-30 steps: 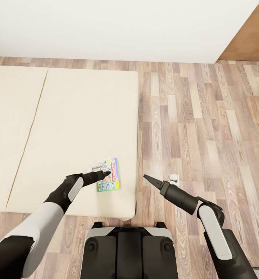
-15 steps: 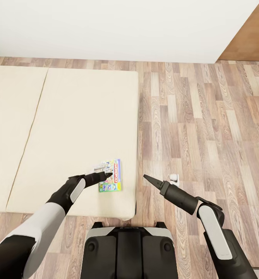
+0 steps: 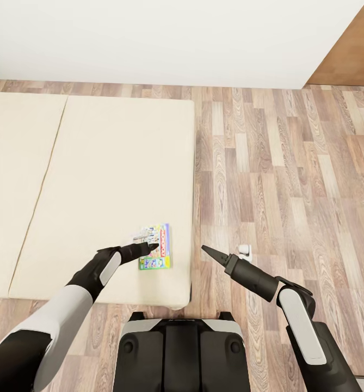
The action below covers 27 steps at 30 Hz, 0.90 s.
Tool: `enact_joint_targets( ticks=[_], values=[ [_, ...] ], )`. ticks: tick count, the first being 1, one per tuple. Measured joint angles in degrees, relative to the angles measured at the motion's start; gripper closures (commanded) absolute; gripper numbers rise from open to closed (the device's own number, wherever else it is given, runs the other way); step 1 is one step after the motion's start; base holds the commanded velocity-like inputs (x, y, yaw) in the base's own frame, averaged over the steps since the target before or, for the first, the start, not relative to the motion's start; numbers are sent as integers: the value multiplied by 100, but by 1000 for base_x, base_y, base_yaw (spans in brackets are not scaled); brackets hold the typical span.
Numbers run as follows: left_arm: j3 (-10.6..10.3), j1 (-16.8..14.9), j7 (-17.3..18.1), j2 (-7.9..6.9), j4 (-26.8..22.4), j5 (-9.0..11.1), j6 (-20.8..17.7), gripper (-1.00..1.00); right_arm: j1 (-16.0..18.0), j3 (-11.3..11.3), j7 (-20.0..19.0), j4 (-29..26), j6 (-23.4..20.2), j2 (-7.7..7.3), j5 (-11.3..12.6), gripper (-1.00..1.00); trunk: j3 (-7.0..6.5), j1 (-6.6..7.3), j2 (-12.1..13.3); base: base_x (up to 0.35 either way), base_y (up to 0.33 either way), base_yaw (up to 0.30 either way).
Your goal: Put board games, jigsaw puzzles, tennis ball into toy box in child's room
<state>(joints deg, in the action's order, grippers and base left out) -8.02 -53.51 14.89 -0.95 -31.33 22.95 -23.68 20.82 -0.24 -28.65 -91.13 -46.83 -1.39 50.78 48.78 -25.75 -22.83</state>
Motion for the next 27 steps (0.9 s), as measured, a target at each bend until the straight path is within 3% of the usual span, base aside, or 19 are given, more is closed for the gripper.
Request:
enact_joint_targets(
  ticks=[12, 20, 27],
  values=[
    [-14, 0, 40, 37, 1, 0, 11, -100, 1, 0, -3, 0, 0, 0, 0, -100, 0, 0, 0, 0, 0, 0],
    [-24, 0, 543, 31, 1, -19, 14, -100, 4, -7, -2, -6, 1, -1, 1, -100, 0, 0, 0, 0, 0, 0],
    [-25, 0, 580, 31, 1, -26, 15, -100, -1, 0, -4, -9, 0, 0, 1, -100, 0, 0, 0, 0, 0, 0]
  ],
)
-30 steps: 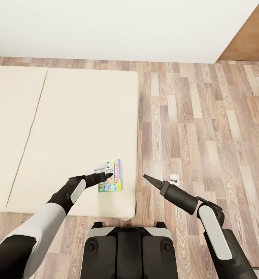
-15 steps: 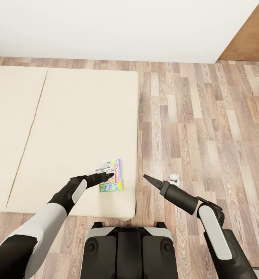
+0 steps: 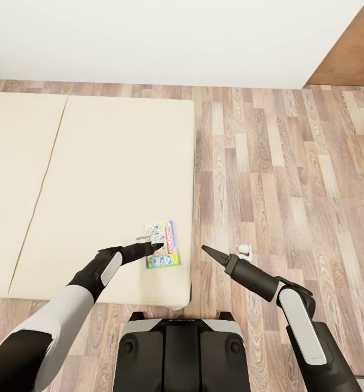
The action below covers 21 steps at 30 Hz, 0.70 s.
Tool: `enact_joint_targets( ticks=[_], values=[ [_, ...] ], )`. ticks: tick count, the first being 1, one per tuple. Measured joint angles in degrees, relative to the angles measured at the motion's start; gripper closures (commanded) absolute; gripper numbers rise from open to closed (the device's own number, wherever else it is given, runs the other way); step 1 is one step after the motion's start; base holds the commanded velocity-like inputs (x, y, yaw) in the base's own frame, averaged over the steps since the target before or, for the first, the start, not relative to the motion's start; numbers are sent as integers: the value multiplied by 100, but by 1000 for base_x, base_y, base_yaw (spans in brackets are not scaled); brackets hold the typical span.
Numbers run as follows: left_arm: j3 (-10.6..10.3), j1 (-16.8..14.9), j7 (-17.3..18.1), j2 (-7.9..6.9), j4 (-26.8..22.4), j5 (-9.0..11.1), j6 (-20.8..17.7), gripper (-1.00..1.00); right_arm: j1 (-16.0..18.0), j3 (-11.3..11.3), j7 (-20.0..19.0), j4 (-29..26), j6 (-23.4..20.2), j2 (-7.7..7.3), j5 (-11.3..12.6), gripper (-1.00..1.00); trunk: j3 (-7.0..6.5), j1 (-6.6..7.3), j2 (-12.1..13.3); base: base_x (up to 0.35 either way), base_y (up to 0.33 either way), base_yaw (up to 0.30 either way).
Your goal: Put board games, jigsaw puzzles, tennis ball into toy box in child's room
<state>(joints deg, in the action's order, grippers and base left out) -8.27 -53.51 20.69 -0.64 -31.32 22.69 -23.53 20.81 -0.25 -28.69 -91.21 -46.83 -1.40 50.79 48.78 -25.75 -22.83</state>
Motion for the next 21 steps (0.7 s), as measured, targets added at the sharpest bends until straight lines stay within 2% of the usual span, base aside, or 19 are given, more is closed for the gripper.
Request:
enact_joint_targets(
  ticks=[21],
  values=[
    [0, 0, 34, 0, 0, 3, 4, -100, 0, 1, -6, 0, 0, 0, -1, -100, 0, 0, 0, 0, 0, 0]
  ],
)
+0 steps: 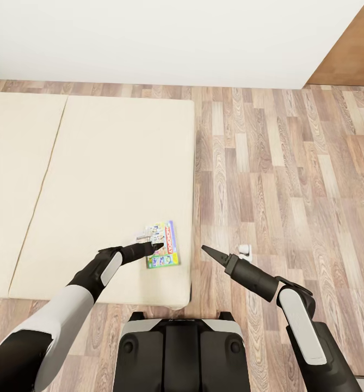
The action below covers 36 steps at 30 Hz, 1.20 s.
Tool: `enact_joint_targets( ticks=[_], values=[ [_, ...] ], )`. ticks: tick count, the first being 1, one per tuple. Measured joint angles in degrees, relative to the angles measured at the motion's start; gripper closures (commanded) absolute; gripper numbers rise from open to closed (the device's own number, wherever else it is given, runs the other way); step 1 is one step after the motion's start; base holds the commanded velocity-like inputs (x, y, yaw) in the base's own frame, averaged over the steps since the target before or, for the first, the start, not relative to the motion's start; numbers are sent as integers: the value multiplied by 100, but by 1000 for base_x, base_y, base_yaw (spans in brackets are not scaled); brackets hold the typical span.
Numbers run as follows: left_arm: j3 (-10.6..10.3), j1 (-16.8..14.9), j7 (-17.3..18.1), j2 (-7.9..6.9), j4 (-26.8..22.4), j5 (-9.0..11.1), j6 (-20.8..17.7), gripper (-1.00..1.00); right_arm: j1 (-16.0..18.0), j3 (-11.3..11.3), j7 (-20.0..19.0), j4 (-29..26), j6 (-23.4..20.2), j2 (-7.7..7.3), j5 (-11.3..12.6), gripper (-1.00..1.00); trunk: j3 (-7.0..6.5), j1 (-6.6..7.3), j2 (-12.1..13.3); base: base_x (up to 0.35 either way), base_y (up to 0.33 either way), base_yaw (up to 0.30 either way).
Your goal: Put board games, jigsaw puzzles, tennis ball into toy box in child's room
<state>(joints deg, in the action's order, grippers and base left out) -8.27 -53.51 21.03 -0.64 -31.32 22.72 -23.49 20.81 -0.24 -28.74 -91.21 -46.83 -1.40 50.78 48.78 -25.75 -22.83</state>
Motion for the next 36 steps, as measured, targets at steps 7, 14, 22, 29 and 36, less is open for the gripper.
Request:
enact_joint_targets(
  ticks=[7, 14, 22, 29, 36],
  values=[
    [-2, 0, 7, 2, 0, 4, 3, -100, 3, 0, -3, 0, 0, 0, 0, -100, 0, 0, 0, 0, 0, 0],
    [-13, 0, 13, 4, 0, 6, 3, -100, 2, -1, -3, 0, 0, 0, 0, -100, 0, 0, 0, 0, 0, 0],
    [-252, 0, 17, 2, 0, 20, 7, -100, 3, 0, -3, 1, 0, 0, 0, -100, 0, 0, 0, 0, 0, 0],
    [-299, 0, 21, 1, 0, 21, 13, -100, 2, -1, -3, 0, 0, 0, 0, -100, 0, 0, 0, 0, 0, 0],
    [-308, 0, 18, 7, -6, 23, 25, -100, 0, -2, -8, 0, 0, 0, 0, -100, 0, 0, 0, 0, 0, 0]
  ],
)
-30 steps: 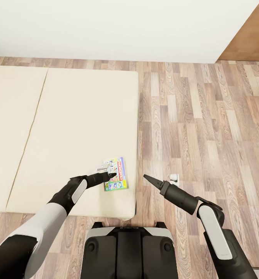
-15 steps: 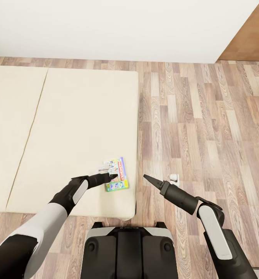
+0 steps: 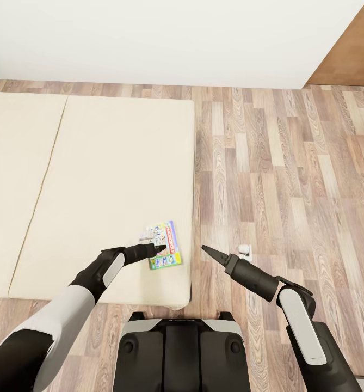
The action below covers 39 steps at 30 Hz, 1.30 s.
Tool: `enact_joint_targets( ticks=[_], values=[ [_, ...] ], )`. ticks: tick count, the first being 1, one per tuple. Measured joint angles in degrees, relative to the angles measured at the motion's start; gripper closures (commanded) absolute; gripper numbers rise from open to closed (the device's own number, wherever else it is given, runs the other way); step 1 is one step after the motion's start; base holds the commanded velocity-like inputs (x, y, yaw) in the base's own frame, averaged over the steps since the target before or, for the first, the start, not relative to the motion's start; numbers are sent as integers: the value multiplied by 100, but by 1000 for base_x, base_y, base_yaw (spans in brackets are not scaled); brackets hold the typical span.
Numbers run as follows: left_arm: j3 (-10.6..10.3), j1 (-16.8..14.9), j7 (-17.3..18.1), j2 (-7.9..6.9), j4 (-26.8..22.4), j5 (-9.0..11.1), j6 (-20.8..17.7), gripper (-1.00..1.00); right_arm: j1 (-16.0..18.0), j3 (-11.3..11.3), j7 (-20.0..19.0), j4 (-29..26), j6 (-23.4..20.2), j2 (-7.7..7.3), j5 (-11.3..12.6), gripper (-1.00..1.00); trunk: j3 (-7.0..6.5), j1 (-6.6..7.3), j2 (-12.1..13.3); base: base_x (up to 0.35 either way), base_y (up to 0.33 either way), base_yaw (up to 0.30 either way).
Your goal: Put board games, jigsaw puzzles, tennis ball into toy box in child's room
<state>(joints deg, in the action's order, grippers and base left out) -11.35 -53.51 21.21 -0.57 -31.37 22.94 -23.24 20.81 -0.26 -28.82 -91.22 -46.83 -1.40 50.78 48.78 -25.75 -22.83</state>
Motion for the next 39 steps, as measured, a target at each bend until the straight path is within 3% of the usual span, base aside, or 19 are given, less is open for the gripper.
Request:
enact_joint_targets(
  ticks=[16, 26, 39],
  values=[
    [-2, 0, 247, 2, -5, -2, 48, -100, 0, -4, -4, 0, -7, 0, 3, -100, 0, 0, 0, 0, 0, 0],
    [-17, 0, 265, 103, 3, -15, 145, -100, 3, -5, -15, 0, -8, 0, 1, -100, 0, 0, 0, 0, 0, 0],
    [-17, 0, 265, 116, 4, -22, 192, -100, 2, -5, -6, 0, 0, 0, 1, -100, 0, 0, 0, 0, 0, 0]
  ],
)
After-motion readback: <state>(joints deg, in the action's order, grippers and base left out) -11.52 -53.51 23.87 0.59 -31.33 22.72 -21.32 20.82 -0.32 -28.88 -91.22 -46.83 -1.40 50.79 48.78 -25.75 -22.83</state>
